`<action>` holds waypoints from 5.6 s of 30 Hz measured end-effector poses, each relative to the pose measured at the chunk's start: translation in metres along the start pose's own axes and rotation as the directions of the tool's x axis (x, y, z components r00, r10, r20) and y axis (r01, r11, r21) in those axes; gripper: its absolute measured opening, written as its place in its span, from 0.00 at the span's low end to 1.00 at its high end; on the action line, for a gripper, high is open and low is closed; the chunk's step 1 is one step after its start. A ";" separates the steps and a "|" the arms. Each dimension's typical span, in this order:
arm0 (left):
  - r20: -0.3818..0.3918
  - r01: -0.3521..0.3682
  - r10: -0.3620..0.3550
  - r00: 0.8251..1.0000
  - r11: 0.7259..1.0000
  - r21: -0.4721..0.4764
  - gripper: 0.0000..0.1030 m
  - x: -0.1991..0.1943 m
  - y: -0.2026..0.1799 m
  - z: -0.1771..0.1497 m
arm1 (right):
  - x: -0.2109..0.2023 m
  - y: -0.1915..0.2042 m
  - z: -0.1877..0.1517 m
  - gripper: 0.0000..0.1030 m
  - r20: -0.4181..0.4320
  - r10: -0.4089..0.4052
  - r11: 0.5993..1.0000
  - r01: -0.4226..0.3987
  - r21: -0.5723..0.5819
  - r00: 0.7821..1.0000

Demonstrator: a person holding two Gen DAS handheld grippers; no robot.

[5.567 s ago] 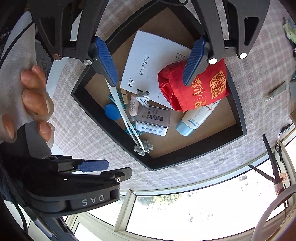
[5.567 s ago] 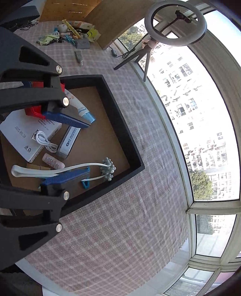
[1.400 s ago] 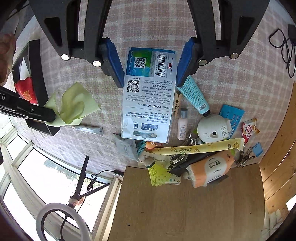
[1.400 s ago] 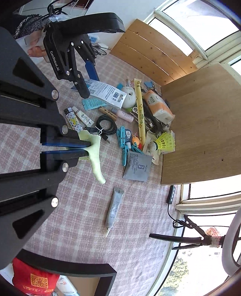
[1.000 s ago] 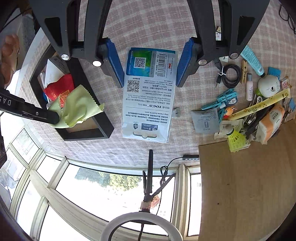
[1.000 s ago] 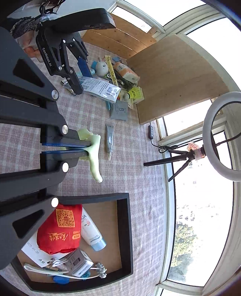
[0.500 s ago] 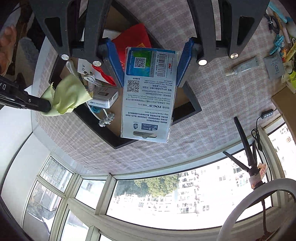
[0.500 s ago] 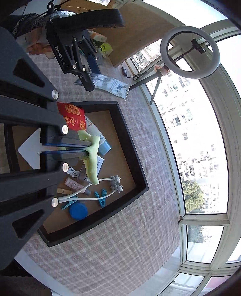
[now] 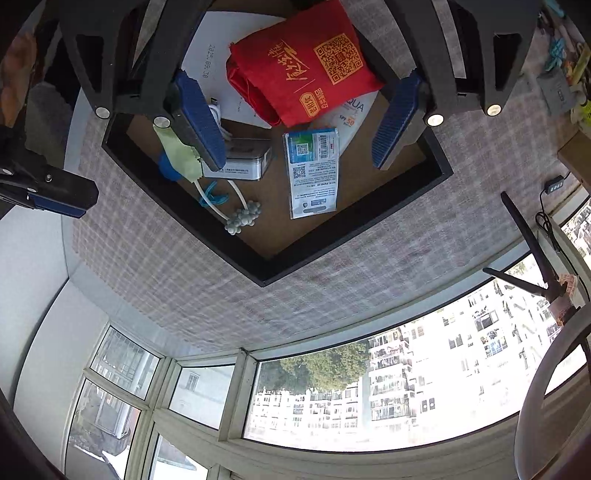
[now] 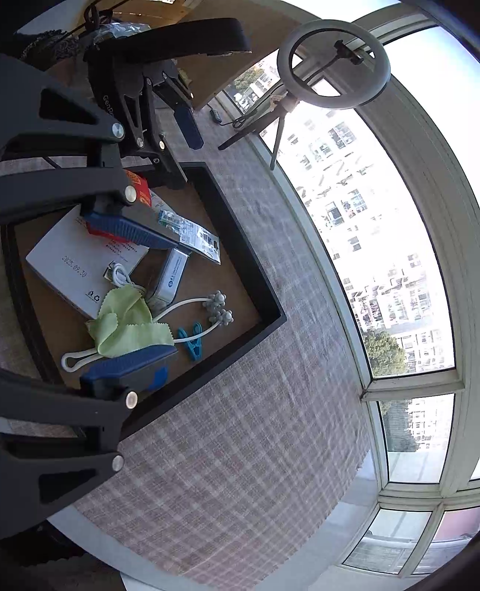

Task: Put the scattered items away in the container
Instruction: 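Carry the green cloth and white TOG blister card into the tray and release both, then move both open tools back toward the pile, then grasp the grey tube with the right gripper while the left grasps the patterned lighter, then carry the grey tube and patterned lighter into the tray and release both, then move both open tools back toward the pile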

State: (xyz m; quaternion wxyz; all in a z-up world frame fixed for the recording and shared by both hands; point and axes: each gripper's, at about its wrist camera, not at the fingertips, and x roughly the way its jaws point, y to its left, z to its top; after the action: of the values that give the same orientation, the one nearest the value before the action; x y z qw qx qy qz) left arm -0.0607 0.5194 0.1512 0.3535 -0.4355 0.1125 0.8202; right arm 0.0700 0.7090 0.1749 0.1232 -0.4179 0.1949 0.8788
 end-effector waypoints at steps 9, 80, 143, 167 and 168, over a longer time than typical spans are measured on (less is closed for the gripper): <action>0.002 -0.076 0.077 0.997 0.991 -0.111 0.76 -0.025 0.061 -0.033 | 0.019 0.055 -0.005 0.52 -0.036 0.064 0.990 -0.068 -0.127 0.997; -0.303 -0.329 0.193 0.933 0.796 -0.508 0.21 -0.081 0.282 -0.289 | 0.264 0.400 -0.086 0.24 -0.539 -0.015 0.466 -0.471 -0.749 0.842; -0.085 0.144 -0.137 0.987 0.986 0.085 0.40 -0.011 -0.068 -0.050 | 0.055 -0.020 0.002 0.42 -0.171 -0.137 0.968 0.096 -0.231 0.976; -0.061 -0.023 0.018 0.998 0.997 -0.080 0.40 -0.051 0.027 -0.087 | 0.064 0.058 0.002 0.42 -0.163 -0.050 0.951 -0.003 -0.310 0.985; -0.059 -0.033 0.027 0.998 0.995 -0.093 0.40 -0.054 0.035 -0.090 | 0.066 0.067 0.001 0.42 -0.168 -0.043 0.948 -0.013 -0.318 0.985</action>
State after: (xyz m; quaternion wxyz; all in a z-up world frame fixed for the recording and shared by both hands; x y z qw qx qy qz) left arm -0.0070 0.4239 0.1366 0.3169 -0.4734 0.0906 0.8168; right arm 0.0028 0.6534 0.1401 0.0437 -0.5083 0.0574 0.8581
